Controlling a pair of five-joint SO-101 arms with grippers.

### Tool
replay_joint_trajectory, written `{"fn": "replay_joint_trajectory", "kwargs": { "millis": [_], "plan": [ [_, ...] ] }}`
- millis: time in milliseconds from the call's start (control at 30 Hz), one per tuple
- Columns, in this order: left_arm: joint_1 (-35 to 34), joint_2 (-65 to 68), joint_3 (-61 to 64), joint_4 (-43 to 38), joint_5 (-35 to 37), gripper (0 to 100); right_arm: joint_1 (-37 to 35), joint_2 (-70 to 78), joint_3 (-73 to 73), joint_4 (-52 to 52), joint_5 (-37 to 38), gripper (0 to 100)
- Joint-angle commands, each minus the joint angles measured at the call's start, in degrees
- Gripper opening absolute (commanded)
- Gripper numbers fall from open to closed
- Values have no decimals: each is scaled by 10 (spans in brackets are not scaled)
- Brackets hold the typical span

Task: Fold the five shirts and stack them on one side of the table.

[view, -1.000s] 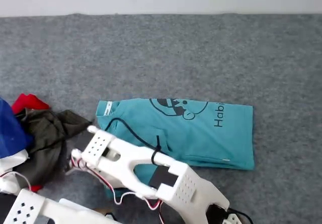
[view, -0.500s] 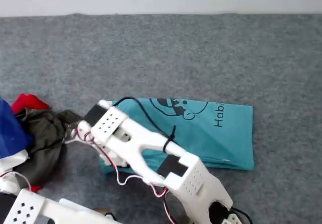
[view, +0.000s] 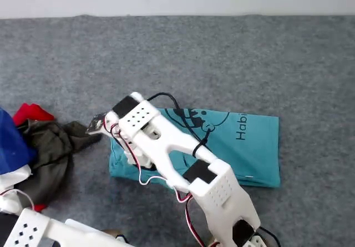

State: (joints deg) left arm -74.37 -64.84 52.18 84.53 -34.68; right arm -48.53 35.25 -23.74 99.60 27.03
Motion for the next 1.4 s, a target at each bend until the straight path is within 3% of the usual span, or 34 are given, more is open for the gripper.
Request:
{"fn": "replay_joint_trajectory", "kwargs": {
  "millis": [0, 667, 933, 1100, 1267, 1367],
  "plan": [
    [0, -4, 0, -12, -5, 15, 25, -39, -30, -13, -3, 9],
    [-2, -4, 32, -33, -5, 15, 46, -34, -105, -69, 67, 17],
    [-4, -4, 32, -32, -5, 15, 100, -6, -111, -66, 52, 207],
    [-4, -4, 32, -32, -5, 15, 104, -17, -153, -32, 13, 180],
    [-1, -4, 32, -32, -5, 15, 52, -23, -187, 34, 11, 3],
    [0, -4, 32, -33, -5, 15, 16, -36, -183, 33, 11, 19]
  ]
}}
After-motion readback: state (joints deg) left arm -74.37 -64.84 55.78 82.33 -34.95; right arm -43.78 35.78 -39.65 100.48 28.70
